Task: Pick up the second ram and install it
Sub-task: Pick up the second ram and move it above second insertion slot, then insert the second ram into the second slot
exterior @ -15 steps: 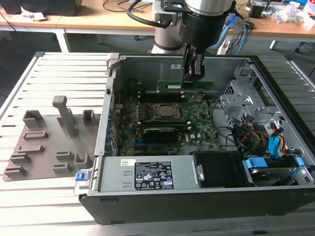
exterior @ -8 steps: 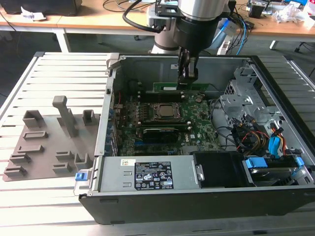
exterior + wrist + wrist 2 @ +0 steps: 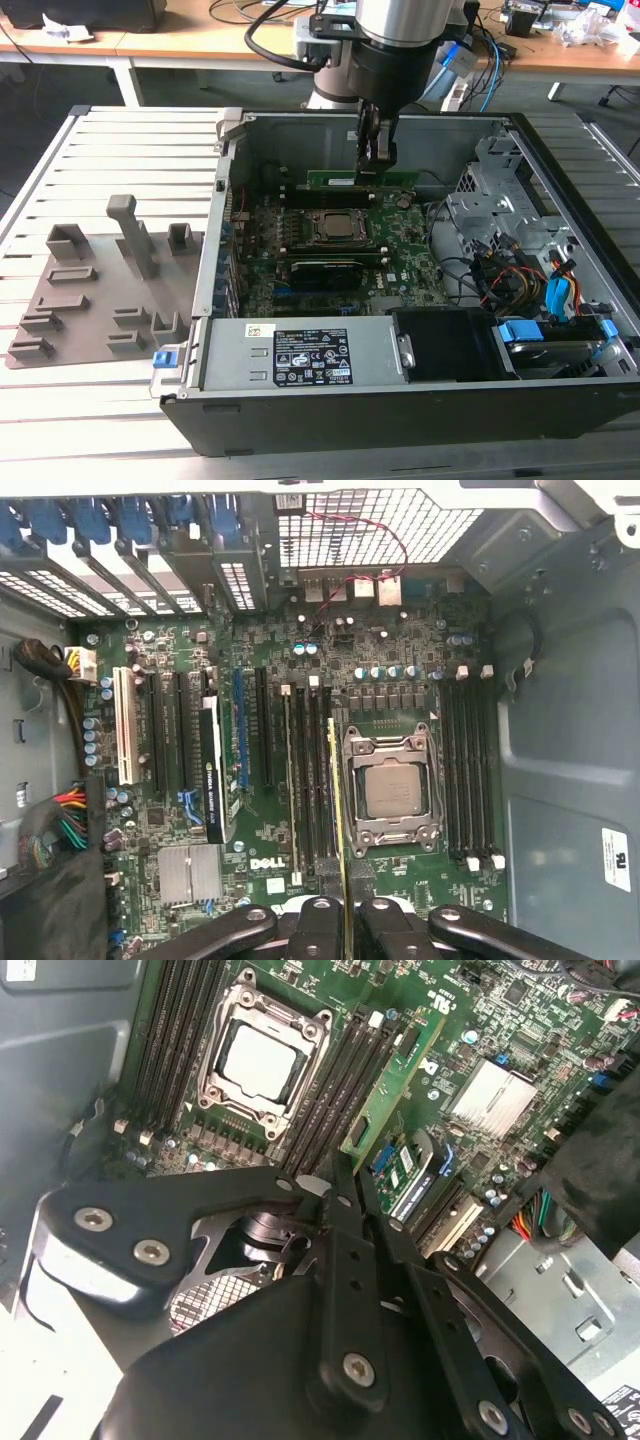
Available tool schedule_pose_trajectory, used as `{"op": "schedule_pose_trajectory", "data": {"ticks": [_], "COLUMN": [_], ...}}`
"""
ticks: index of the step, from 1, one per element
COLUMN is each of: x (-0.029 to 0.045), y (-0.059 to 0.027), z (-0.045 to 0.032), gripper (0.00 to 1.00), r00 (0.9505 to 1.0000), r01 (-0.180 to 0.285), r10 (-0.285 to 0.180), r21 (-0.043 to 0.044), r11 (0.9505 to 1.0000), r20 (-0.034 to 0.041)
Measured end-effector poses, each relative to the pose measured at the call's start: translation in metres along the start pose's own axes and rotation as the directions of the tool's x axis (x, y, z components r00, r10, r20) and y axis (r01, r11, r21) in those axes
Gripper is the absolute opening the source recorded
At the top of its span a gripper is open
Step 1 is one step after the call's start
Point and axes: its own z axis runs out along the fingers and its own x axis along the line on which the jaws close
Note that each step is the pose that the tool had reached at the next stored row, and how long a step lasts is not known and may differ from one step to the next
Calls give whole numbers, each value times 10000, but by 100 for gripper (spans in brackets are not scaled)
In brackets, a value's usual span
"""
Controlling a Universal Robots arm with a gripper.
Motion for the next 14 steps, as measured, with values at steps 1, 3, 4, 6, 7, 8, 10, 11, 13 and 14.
{"op": "schedule_pose_trajectory", "data": {"ticks": [1,3,4,6,7,8,10,11,13,14], "x": [0,0,-1,-2,2,3,6,7,8,9], "y": [0,0,0,2,11,16,30,36,44,52], "z": [0,2,3,12,40,56,85,93,106,112], "gripper": [14,14,14,14,14,14,14,14,14,14], "r00": [10000,10000,10000,10000,10000,10000,10000,10000,10000,10000], "r01": [0,0,0,-1,0,0,0,0,0,0], "r10": [0,0,0,1,0,0,0,0,0,0], "r21": [0,0,0,1,0,1,0,0,1,0], "r11": [10000,10000,10000,10000,10000,10000,10000,10000,10000,10000], "r20": [0,0,0,2,1,1,0,-1,1,1]}}
